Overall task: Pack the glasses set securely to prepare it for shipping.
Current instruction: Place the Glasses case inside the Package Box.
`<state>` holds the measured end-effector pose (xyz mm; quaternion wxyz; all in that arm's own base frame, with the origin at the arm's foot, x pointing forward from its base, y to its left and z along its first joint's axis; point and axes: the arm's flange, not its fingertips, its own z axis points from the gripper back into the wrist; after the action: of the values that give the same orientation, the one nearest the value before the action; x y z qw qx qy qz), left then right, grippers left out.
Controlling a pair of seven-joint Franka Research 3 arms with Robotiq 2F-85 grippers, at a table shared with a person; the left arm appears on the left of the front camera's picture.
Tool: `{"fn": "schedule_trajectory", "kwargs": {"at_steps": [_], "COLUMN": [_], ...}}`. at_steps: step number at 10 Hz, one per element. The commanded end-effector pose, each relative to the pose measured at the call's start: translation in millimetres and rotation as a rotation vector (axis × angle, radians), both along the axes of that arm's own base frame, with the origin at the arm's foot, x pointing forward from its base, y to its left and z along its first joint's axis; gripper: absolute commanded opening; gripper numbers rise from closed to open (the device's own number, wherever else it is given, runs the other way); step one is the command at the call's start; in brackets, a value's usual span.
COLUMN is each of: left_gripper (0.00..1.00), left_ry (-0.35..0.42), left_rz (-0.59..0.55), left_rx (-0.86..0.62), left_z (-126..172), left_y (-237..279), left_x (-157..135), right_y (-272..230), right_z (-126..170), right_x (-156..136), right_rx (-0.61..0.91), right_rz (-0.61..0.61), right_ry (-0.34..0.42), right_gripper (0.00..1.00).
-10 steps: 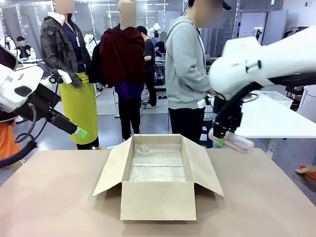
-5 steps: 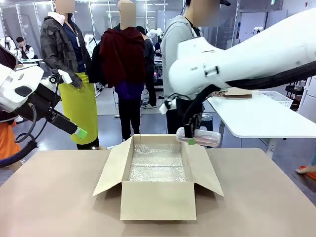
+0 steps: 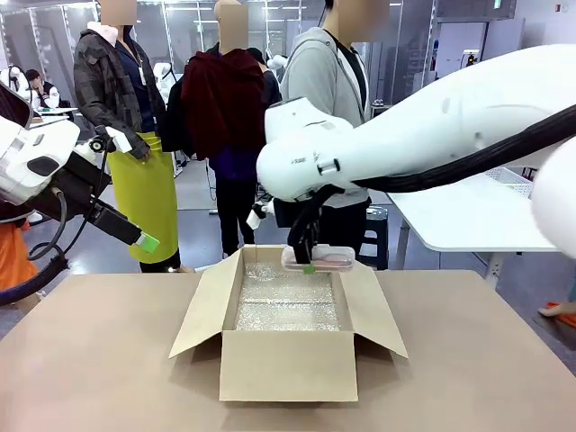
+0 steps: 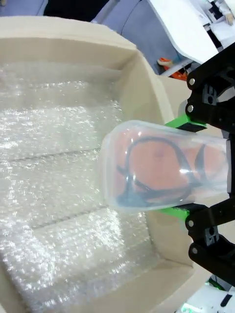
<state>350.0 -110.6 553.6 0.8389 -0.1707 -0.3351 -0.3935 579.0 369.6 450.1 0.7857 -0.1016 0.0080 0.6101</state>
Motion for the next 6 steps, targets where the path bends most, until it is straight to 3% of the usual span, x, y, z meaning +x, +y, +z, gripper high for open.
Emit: {"fn": "schedule_trajectory", "kwargs": {"at_steps": [1,6], "left_gripper": [1.00,1.00], "left_ry": [-0.004,-0.004], "left_rz": [-0.002,-0.002], "left_rx": [-0.021,-0.021], "left_z": [1,1], "left_y": [1,1], "left_x": [0,0], "right_y": [13,18], "right_z": [1,-66], "right_x": [26,68], "right_rx": [-0.007,0.078], "right_rz": [0.043,0.133], "right_ry": [0.003,0.055], "right_gripper": [0.63,0.63]}}
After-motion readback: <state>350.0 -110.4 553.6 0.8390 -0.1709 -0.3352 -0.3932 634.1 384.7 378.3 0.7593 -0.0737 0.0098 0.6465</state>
